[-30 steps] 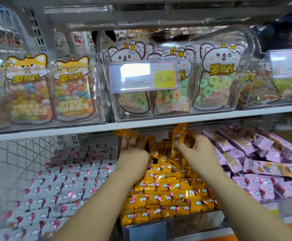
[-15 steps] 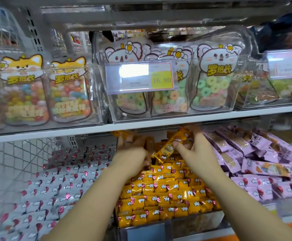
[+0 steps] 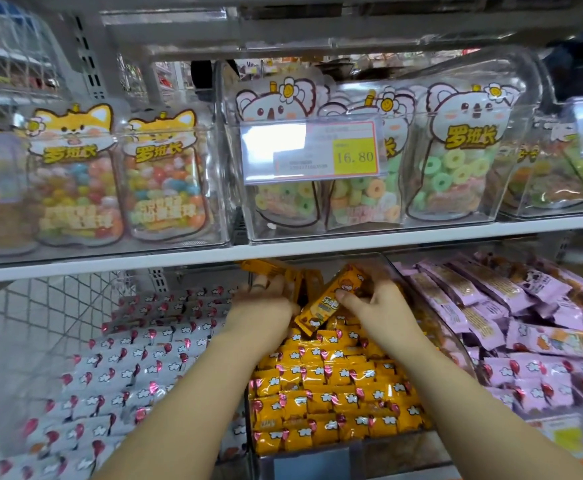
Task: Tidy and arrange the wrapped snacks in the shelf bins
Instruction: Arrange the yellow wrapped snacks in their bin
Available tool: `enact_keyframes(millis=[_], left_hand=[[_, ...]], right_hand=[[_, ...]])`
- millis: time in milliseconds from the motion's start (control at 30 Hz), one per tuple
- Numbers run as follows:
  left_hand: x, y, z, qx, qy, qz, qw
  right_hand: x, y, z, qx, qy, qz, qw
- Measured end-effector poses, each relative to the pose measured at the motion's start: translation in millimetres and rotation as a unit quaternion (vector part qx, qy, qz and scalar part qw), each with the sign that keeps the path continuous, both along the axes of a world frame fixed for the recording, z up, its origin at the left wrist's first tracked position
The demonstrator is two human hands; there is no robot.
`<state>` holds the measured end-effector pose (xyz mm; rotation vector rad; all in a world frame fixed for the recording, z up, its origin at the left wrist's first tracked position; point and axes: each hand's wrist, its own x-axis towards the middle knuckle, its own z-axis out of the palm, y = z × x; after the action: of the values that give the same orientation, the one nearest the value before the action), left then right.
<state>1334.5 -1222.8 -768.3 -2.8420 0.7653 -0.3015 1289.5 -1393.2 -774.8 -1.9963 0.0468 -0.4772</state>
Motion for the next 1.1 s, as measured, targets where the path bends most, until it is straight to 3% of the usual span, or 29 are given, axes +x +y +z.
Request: enact_keyframes(millis=[200, 333, 467, 833, 967, 1100], left_hand=[[1.2, -1.8, 0.6, -0.037, 0.020, 0.001, 0.999], [-1.3, -2.6, 0.9, -0.030, 0.023, 0.000, 0.999], [-2.6, -1.8, 1.7, -0.016, 0.027, -0.002, 1.000], [-1.6, -4.0, -1.6, 0.014, 0.007, -0.010, 1.000], [1.8, 1.9, 8.5, -0.094, 0.078, -0.018, 0.992], [-0.7, 7.0, 23.7, -0.250, 0.160, -0.041, 0.954]], right_hand=[[-1.2, -3.1, -2.7, -0.046, 0.034, 0.038, 0.998], [0.1, -0.7, 2.7, -0.152, 0.014, 0.063, 0.986], [6.8, 9.4, 12.6, -0.290, -0.005, 0.108, 0.951], [14.4, -0.1, 13.7, -0.271, 0.008, 0.100, 0.957], [14.9, 0.1, 11.8, -0.241, 0.019, 0.126, 0.962], [14.9, 4.4, 5.2, -0.237, -0.002, 0.135, 0.962]])
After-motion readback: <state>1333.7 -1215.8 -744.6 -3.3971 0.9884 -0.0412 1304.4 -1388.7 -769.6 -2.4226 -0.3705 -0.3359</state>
